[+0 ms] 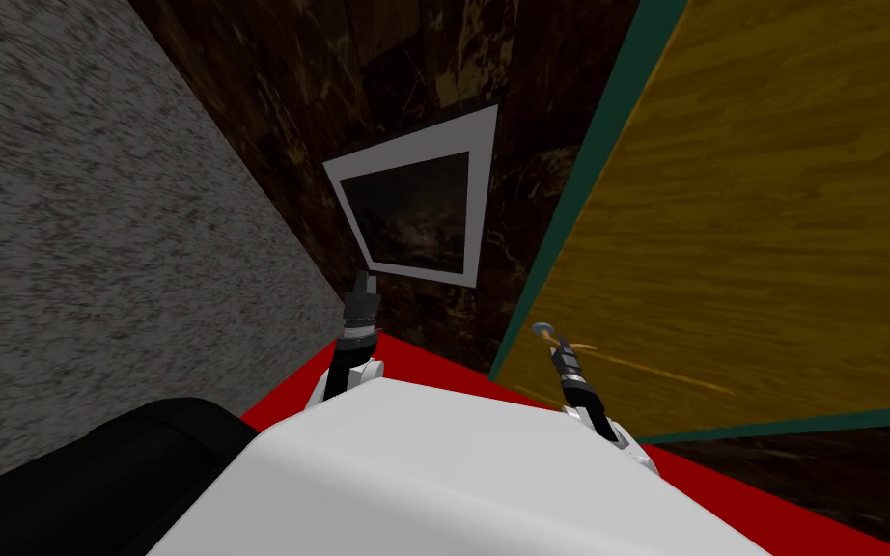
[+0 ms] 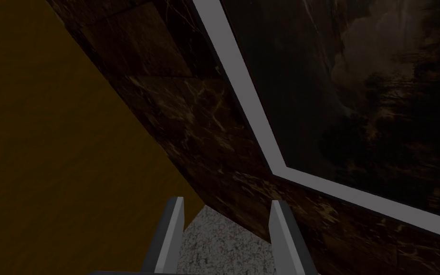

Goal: Pull the door open

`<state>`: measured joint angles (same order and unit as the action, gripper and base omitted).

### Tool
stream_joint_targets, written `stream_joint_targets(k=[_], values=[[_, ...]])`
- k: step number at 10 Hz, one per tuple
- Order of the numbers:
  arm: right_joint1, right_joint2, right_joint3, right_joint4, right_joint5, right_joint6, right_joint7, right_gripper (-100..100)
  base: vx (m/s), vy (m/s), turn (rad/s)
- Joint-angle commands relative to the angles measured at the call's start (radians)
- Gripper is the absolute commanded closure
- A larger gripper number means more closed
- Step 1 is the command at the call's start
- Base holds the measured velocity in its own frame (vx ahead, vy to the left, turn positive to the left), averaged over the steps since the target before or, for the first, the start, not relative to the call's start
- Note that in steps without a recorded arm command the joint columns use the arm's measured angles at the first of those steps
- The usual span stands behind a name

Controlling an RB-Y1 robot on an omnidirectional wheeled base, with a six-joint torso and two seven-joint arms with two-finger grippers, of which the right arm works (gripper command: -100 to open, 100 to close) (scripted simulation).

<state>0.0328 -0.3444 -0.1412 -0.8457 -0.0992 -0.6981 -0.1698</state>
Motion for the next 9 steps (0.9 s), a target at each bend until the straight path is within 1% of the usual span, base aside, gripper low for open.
stream_joint_targets(k=[1, 2, 3, 8, 9], values=[[-0.008, -0.001, -0.03, 0.021, -0.013, -0.001, 0.009, -100, 0.059, -0.04, 0.274], [-0.004, -0.002, -0.018, 0.01, -0.008, -0.001, 0.004, -100, 0.027, -0.026, 0.06], [-0.004, -0.002, -0.018, 0.01, -0.008, -0.001, 0.004, 100, -0.003, 0.004, -0.055], [-0.004, -0.002, -0.018, 0.01, -0.008, -0.001, 0.004, 100, -0.002, 0.002, -0.005], [0.009, -0.016, -0.003, 0.007, -0.003, -0.008, -0.016, 100, -0.119, -0.038, 0.139]])
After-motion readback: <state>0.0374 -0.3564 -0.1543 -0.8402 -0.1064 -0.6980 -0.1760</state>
